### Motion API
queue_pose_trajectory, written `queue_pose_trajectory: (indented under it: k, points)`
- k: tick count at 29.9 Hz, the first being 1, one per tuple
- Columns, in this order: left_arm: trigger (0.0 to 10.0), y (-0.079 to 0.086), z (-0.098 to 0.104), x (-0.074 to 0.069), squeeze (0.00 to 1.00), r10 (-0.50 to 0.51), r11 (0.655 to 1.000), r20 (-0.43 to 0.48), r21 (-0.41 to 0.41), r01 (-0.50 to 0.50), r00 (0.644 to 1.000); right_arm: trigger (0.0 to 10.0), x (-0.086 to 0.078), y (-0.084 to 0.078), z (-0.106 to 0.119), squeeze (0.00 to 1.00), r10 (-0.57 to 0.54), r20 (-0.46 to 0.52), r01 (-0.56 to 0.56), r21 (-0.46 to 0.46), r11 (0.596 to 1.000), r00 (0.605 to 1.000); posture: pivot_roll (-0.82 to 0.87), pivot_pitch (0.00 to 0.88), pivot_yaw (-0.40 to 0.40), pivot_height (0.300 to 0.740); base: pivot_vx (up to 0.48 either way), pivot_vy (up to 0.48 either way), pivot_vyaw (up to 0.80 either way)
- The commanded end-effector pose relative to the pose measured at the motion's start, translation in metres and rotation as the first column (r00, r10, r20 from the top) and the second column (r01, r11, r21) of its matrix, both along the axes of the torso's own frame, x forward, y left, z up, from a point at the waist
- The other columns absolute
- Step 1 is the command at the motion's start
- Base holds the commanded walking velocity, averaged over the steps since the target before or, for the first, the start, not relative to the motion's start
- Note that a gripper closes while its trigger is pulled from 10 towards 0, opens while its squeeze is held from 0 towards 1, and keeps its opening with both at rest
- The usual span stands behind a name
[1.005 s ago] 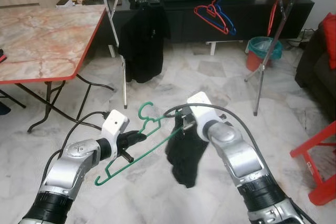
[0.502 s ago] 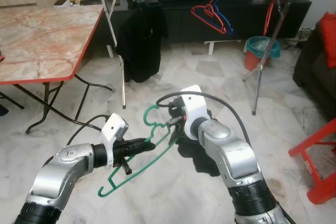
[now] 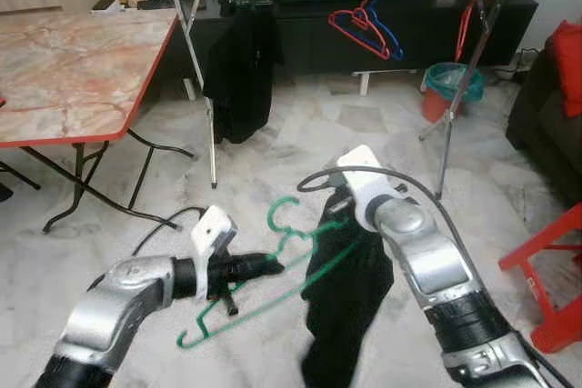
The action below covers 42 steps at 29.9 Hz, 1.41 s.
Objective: Hang hanger
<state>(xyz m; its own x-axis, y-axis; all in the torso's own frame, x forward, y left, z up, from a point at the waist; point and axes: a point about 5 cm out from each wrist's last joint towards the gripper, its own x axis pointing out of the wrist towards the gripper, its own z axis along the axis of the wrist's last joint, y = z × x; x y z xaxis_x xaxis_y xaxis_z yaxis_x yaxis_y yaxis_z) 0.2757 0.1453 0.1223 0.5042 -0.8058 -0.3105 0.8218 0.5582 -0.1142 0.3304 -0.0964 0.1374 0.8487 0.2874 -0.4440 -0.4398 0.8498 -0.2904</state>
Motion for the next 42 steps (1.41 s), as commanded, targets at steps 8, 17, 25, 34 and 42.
queue_pose_trajectory:
  k: [8, 17, 25, 34, 42]
  points:
    - [10.0, 0.024, 0.009, 0.026, 0.0, 0.233, 0.968, 0.096, 0.067, -0.24, 0.968, 10.0, -0.007, 0.02, 0.003, 0.0, 0.071, 0.019, -0.071, 0.038, 0.997, 0.997, -0.05, 0.014, 0.036, 0.74, 0.0, 0.0, 0.0]
    - [10.0, 0.025, 0.0, 0.004, 0.0, 0.052, 0.993, 0.03, 0.104, -0.055, 0.998, 10.0, 0.004, -0.003, 0.004, 0.0, -0.015, 0.048, 0.016, -0.017, 1.0, 0.999, -0.04, 0.013, 0.029, 0.74, 0.0, 0.0, 0.0]
    - [10.0, 0.041, 0.002, 0.023, 0.0, 0.231, 0.954, 0.129, 0.167, -0.25, 0.964, 10.0, 0.007, -0.008, 0.006, 0.0, -0.042, 0.066, 0.044, -0.037, 0.998, 0.997, -0.04, 0.015, 0.03, 0.74, 0.0, 0.0, 0.0]
    - [10.0, 0.04, 0.003, 0.018, 0.0, 0.182, 0.967, 0.106, 0.161, -0.198, 0.978, 10.0, 0.015, -0.027, 0.009, 0.0, -0.19, 0.121, 0.196, -0.039, 0.98, 0.974, -0.04, 0.016, 0.033, 0.74, 0.0, 0.0, 0.0]
    - [10.0, 0.043, 0.004, 0.022, 0.0, 0.21, 0.959, 0.126, 0.166, -0.229, 0.97, 10.0, 0.016, -0.029, 0.006, 0.0, -0.224, 0.126, 0.23, -0.04, 0.972, 0.966, -0.04, 0.014, 0.032, 0.74, 0.0, 0.0, 0.0]
